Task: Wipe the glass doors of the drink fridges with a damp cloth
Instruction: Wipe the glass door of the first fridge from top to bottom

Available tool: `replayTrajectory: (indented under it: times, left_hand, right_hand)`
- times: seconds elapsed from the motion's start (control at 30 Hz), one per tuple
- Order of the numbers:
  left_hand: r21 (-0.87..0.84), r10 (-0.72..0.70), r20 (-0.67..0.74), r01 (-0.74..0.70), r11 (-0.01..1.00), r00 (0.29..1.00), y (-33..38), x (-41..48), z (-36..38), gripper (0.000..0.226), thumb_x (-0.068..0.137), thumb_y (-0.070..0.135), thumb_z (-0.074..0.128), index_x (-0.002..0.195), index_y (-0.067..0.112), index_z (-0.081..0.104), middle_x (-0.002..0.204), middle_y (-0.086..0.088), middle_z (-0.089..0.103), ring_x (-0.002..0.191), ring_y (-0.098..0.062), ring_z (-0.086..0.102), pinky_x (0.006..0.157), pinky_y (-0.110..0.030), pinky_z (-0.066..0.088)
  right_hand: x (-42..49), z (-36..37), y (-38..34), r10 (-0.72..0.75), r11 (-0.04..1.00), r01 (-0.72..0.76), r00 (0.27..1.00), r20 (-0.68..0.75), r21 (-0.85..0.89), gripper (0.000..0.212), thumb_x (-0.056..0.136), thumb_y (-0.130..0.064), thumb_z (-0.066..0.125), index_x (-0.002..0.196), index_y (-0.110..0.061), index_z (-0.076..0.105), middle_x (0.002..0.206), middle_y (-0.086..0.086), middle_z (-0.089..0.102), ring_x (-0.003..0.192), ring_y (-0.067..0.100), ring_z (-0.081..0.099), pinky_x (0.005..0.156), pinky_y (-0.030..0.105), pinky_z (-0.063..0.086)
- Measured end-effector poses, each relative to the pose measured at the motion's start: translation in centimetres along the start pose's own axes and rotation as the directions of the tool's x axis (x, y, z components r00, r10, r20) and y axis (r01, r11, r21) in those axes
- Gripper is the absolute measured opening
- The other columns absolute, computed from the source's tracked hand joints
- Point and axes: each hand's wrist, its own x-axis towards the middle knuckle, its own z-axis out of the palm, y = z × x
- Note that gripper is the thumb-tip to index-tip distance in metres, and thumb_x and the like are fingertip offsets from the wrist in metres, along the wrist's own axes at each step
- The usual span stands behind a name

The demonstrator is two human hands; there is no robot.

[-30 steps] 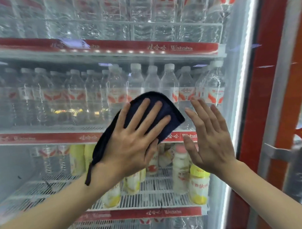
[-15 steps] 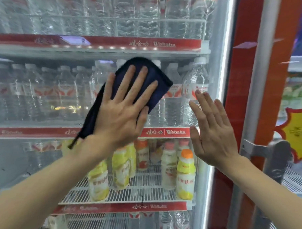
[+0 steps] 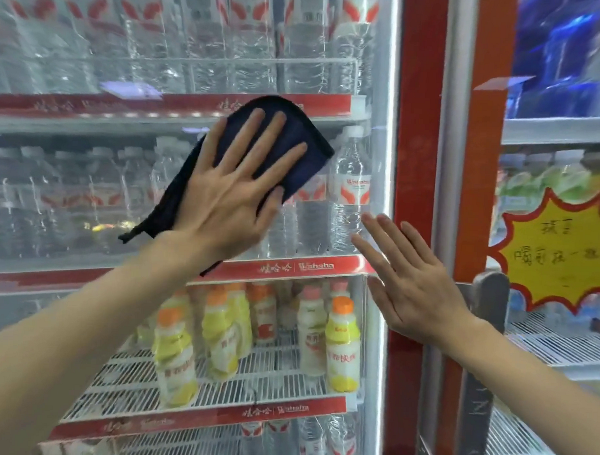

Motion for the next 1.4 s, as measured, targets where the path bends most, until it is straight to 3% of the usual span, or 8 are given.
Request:
replayTrajectory:
  times: [0.17,0.33,0.47,0.63,0.8,1.0,1.13,1.4]
  left_hand:
    - [-0.072,-0.111,0.000,0.111,0.991,0.994,6.3,-3.5,1.4,0.060,0.104,0.037,0.034,0.161,0.023,0.025,0.169,-0.012,0.014,0.157,-0.034,0.009,0.124,-0.061,0.007]
    - [-0.117,0.138,0.071,-0.129,0.985,0.988,13.0,-10.9,3.4,0.063,0.099,0.037,0.051,0.159,0.026,0.032,0.168,-0.006,0.023,0.156,-0.029,0.016,0.125,-0.057,0.006]
    - [-0.107,0.302,0.082,-0.293,0.950,0.950,10.8,-8.8,2.8,0.060,0.100,0.035,0.050,0.157,0.030,0.034,0.167,-0.002,0.025,0.156,-0.025,0.018,0.126,-0.052,0.008]
    - [-0.034,0.037,0.026,-0.036,0.999,0.999,7.2,-1.1,1.4,0.057,0.103,0.034,0.039,0.159,0.029,0.031,0.168,-0.008,0.020,0.156,-0.029,0.015,0.124,-0.058,0.014]
    - [-0.057,-0.211,0.007,0.211,0.976,0.977,11.9,-2.9,2.4,0.059,0.104,0.036,0.035,0.161,0.023,0.026,0.168,-0.012,0.018,0.156,-0.034,0.012,0.122,-0.065,0.014]
    - [-0.066,-0.026,0.088,0.032,0.997,0.996,19.1,-9.5,4.0,0.064,0.101,0.037,0.043,0.161,0.024,0.025,0.169,-0.008,0.017,0.157,-0.032,0.014,0.125,-0.060,0.008]
    - [-0.082,0.121,0.076,-0.114,0.990,0.990,16.6,-6.7,3.6,0.059,0.103,0.036,0.040,0.160,0.027,0.028,0.168,-0.006,0.020,0.156,-0.029,0.015,0.125,-0.057,0.011]
    - [-0.093,-0.243,0.019,0.243,0.965,0.970,16.8,1.4,3.2,0.058,0.105,0.038,0.031,0.162,0.025,0.022,0.170,-0.010,0.013,0.157,-0.034,0.007,0.124,-0.062,0.006]
  right_hand:
    - [0.2,-2.2,0.0,0.022,0.996,-0.023,1.000,0.004,0.090,0.050,0.105,-0.024,0.039,0.150,-0.006,0.050,0.166,0.014,0.032,0.155,0.029,0.029,0.125,0.051,0.028]
    - [-1.3,-4.0,1.6,0.013,0.996,-0.018,0.999,0.048,0.091,0.043,0.098,-0.016,0.050,0.138,-0.005,0.058,0.165,0.012,0.035,0.154,0.026,0.033,0.122,0.050,0.034]
    - [-2.1,-4.4,2.4,-0.010,0.994,0.004,0.998,0.056,0.106,0.043,0.095,-0.013,0.053,0.137,-0.006,0.059,0.165,0.010,0.037,0.152,0.025,0.036,0.121,0.048,0.035]
    - [-2.4,-3.7,2.5,0.029,0.994,-0.024,0.998,-0.047,0.108,0.043,0.093,-0.009,0.057,0.135,-0.004,0.058,0.160,0.014,0.044,0.148,0.028,0.043,0.120,0.048,0.037]
    - [-2.7,-3.2,2.3,0.167,0.984,-0.154,0.975,-0.150,0.094,0.037,0.096,-0.013,0.052,0.132,-0.006,0.053,0.154,0.018,0.050,0.143,0.031,0.049,0.118,0.051,0.039]
    - [-2.8,-3.5,2.2,0.178,0.979,-0.159,0.972,-0.155,0.125,0.035,0.098,-0.014,0.048,0.130,-0.004,0.057,0.154,0.018,0.050,0.143,0.032,0.050,0.117,0.051,0.040]
    - [-3.3,-3.8,2.6,0.190,0.968,-0.162,0.972,-0.137,0.193,0.035,0.101,-0.017,0.044,0.129,-0.004,0.062,0.155,0.016,0.050,0.145,0.027,0.047,0.117,0.052,0.040]
    - [-4.0,-3.4,3.0,0.280,0.891,-0.156,0.928,-0.245,0.426,0.032,0.106,-0.022,0.035,0.131,-0.007,0.048,0.153,0.017,0.051,0.145,0.025,0.047,0.111,0.048,0.047]
